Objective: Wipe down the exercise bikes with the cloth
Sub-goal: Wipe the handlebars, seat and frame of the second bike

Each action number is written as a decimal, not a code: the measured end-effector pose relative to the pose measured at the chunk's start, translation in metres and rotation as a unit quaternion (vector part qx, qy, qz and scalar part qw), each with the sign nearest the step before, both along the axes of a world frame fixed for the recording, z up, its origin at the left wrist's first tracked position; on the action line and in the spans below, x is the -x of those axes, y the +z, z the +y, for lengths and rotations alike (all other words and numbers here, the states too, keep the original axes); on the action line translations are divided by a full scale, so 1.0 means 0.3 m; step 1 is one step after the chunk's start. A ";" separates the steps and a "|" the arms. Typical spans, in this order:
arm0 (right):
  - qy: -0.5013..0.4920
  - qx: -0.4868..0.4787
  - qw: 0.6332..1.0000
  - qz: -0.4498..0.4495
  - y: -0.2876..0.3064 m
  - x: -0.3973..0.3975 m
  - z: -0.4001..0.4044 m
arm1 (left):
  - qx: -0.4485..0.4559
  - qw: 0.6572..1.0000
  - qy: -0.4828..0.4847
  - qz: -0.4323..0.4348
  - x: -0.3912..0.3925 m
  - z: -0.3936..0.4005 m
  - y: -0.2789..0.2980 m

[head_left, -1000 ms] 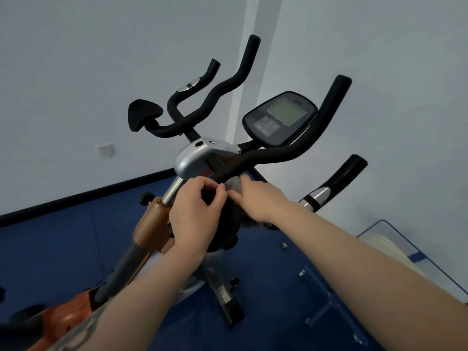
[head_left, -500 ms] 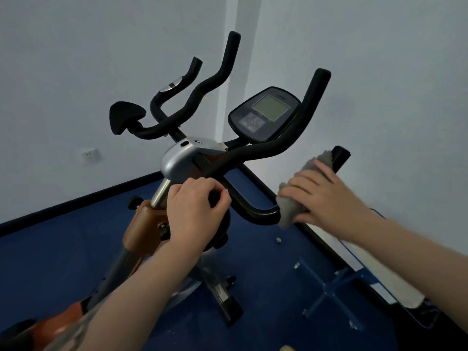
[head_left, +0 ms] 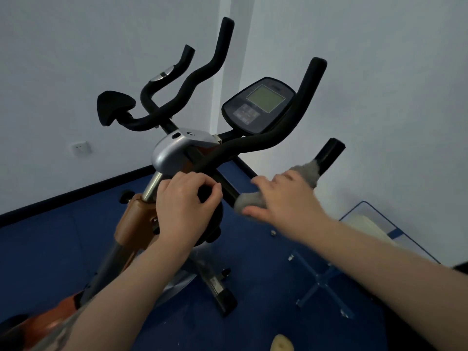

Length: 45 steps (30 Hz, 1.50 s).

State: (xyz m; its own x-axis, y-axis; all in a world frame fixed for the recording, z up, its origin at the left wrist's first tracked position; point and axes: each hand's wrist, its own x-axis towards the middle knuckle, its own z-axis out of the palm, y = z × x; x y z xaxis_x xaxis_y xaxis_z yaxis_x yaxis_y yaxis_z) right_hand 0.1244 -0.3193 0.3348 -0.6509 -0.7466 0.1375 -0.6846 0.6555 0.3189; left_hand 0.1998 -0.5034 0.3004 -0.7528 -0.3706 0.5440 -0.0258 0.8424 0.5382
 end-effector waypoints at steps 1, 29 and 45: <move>-0.031 0.006 0.999 0.002 -0.040 -0.026 -0.058 | 0.001 1.000 -0.002 0.005 -0.001 0.000 -0.001; -0.110 -0.001 0.979 -0.172 -0.017 0.059 -0.286 | -0.217 0.972 0.087 0.024 -0.013 0.009 -0.049; -0.066 0.077 0.957 -0.273 -0.046 0.078 -0.250 | -0.210 0.973 0.090 0.033 -0.018 0.005 -0.058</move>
